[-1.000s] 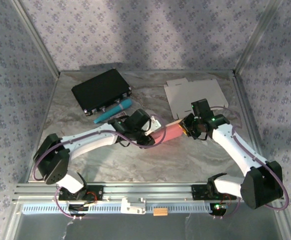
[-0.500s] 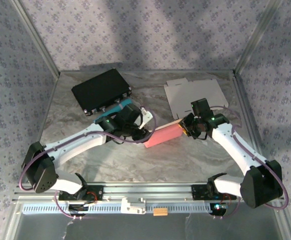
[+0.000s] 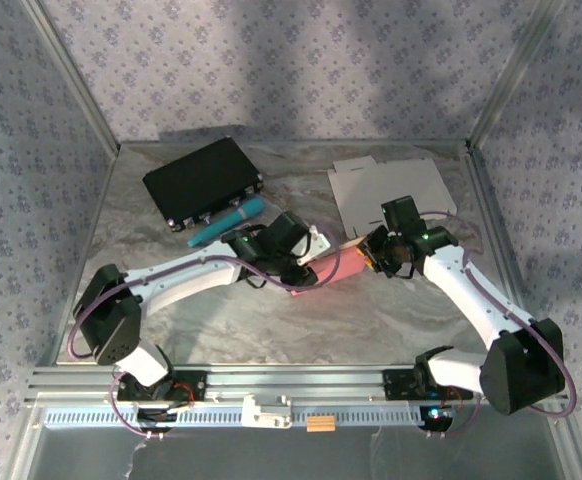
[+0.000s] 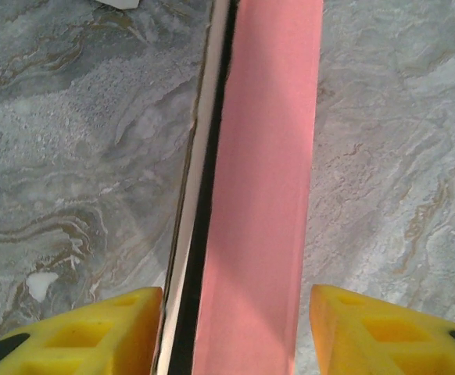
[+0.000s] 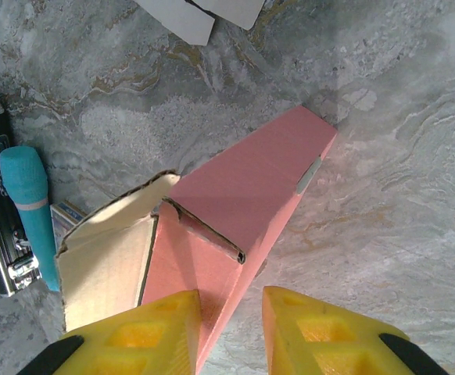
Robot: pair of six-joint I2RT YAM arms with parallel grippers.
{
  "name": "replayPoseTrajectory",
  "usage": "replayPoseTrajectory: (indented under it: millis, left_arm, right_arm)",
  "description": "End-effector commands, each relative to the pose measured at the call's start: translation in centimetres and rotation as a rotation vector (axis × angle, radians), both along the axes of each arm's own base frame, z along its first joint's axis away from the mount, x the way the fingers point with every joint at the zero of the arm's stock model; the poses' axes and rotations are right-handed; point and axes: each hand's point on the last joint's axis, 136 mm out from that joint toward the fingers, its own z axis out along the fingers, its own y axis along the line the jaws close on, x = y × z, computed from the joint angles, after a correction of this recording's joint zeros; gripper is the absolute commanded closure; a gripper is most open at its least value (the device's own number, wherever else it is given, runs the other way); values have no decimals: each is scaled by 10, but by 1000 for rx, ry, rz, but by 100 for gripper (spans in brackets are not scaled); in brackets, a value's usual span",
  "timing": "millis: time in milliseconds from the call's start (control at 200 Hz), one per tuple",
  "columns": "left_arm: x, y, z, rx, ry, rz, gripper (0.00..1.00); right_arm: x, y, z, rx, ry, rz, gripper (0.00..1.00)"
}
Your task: Fold the paper box
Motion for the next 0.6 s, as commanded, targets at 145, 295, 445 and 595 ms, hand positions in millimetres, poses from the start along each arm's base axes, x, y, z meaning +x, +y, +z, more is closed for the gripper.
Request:
replayPoseTrajectory:
  millis: [145, 295, 445, 595]
  left_arm:
    - [13, -7, 0, 101, -161, -28, 54]
    - [17, -7, -4, 125, -182, -31, 72]
    - [17, -4, -4, 135, -192, -33, 76]
    - [7, 2, 1, 128, -168, -79, 76]
  right_arm:
    - [-11, -3, -9, -35, 72, 11, 71]
    - [-10, -3, -8, -31, 68, 14, 71]
    - [-6, -4, 5, -46, 22, 41, 64]
    - [9, -11, 59, -109, -205, 142, 57]
